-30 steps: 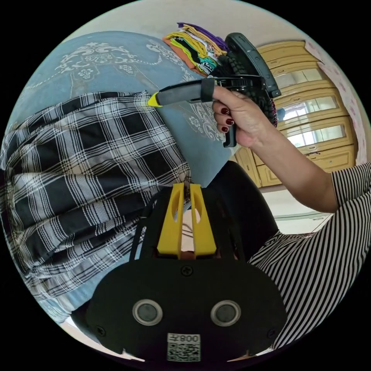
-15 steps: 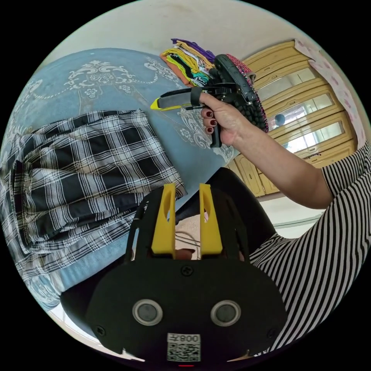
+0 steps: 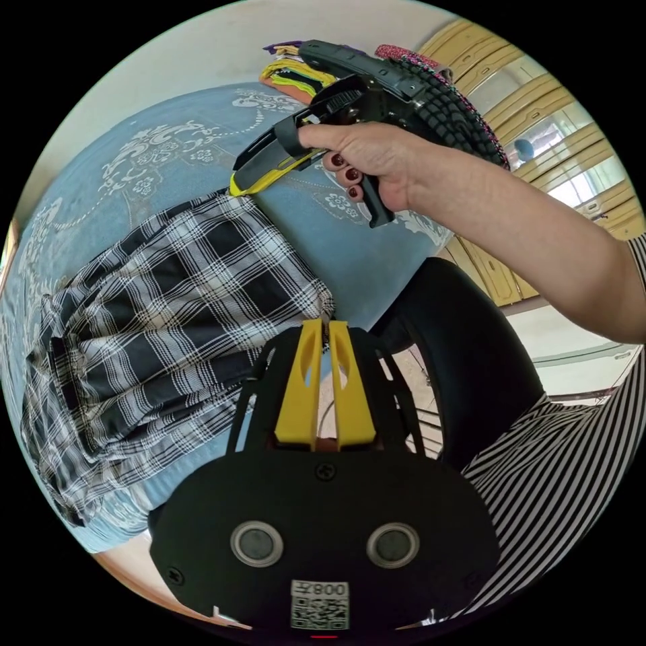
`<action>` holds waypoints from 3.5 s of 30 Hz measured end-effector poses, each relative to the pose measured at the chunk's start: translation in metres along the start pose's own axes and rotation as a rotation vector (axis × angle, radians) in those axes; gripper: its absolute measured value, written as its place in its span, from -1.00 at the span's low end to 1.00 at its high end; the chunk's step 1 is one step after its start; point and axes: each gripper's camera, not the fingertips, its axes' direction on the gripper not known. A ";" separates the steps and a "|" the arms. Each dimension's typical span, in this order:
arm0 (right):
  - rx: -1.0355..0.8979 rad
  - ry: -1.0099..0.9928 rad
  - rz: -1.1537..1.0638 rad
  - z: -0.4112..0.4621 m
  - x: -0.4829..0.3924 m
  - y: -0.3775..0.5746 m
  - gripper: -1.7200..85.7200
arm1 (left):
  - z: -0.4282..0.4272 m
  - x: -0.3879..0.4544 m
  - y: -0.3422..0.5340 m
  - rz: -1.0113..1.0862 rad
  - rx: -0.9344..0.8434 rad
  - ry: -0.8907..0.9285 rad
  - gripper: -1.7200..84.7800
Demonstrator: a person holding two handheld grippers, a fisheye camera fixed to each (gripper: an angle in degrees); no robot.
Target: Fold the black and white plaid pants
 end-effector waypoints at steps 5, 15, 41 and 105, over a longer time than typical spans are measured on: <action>0.007 -0.101 0.043 -0.017 0.014 0.004 -0.92 | -0.016 0.002 0.011 0.031 0.023 0.022 -0.92; 0.075 -0.188 0.209 -0.085 0.054 0.063 -0.94 | -0.034 0.016 0.040 0.159 0.037 0.156 -0.93; 0.042 -0.446 -0.284 -0.135 -0.319 -0.113 -0.93 | -0.215 -0.357 0.454 -0.678 0.702 0.148 -0.92; -0.127 -0.339 -0.437 -0.153 -0.559 -0.166 -0.92 | -0.023 -0.431 0.574 -0.753 0.588 0.075 -0.87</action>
